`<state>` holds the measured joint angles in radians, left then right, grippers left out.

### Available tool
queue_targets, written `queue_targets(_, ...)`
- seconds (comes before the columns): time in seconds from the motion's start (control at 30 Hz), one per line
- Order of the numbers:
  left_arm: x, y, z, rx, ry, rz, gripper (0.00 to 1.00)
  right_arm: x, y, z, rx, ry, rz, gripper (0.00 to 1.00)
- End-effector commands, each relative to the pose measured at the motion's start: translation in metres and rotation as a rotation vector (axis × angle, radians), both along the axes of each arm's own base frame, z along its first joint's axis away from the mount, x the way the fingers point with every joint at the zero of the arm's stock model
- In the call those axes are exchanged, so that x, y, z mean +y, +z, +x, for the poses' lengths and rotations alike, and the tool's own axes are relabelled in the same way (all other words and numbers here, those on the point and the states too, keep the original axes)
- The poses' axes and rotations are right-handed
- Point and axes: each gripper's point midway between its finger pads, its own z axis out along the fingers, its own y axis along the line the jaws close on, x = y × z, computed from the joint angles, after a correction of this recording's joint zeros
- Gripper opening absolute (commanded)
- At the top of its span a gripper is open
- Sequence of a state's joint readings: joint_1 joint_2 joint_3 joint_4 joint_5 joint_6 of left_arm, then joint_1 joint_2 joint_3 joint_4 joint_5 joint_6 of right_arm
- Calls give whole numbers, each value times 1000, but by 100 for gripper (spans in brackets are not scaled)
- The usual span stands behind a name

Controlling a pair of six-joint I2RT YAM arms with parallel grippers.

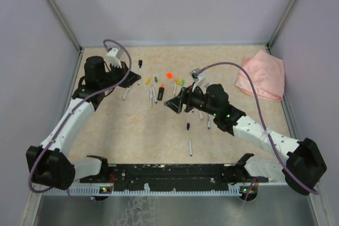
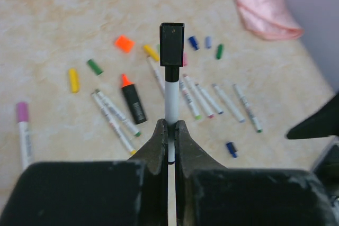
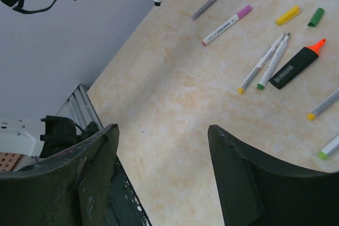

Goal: Open the pen caps
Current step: Pick up the pen from the center of the board.

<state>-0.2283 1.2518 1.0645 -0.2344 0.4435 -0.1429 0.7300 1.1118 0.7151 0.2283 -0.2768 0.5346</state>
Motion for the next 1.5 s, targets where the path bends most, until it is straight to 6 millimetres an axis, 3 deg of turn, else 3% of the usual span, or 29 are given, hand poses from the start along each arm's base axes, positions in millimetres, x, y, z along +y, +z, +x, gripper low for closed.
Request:
queue_targets(0.0, -42, 70, -31, -95, -186, -394, 0, 13, 61, 8, -89, 19, 168, 68)
queue_targets(0.1, -54, 86, -53, -101, -286, -579, 0, 15, 78, 11, -102, 10, 229, 68)
queue_targets(0.23, -59, 102, -69, -96, -350, -731, 0, 17, 92, 15, -107, -8, 269, 69)
queue_targets(0.57, -77, 112, -85, -85, -411, -770, 0, 44, 109, 22, -92, 25, 250, 60)
queue_targets(0.73, -90, 112, -94, -79, -444, -771, 0, 53, 107, 22, -78, 33, 215, 53)
queue_targets(1.0, -100, 112, -96, -70, -468, -767, 0, 54, 107, 20, -90, 35, 187, 33)
queue_targets(1.07, -101, 111, -96, -66, -474, -766, 0, 53, 109, 19, -93, 33, 188, 24)
queue_targets(1.13, -102, 110, -96, -57, -477, -766, 0, 53, 109, 19, -95, 37, 189, 7)
queue_targets(1.17, -103, 110, -96, -56, -479, -765, 2, 52, 110, 18, -97, 38, 189, 0)
queue_targets(1.37, -100, 118, -90, -74, -445, -735, 47, 50, 107, 10, -94, 62, 180, 0)
queue_targets(1.47, -89, 126, -81, -115, -405, -692, 64, 48, 109, 0, -125, 107, 188, 0)
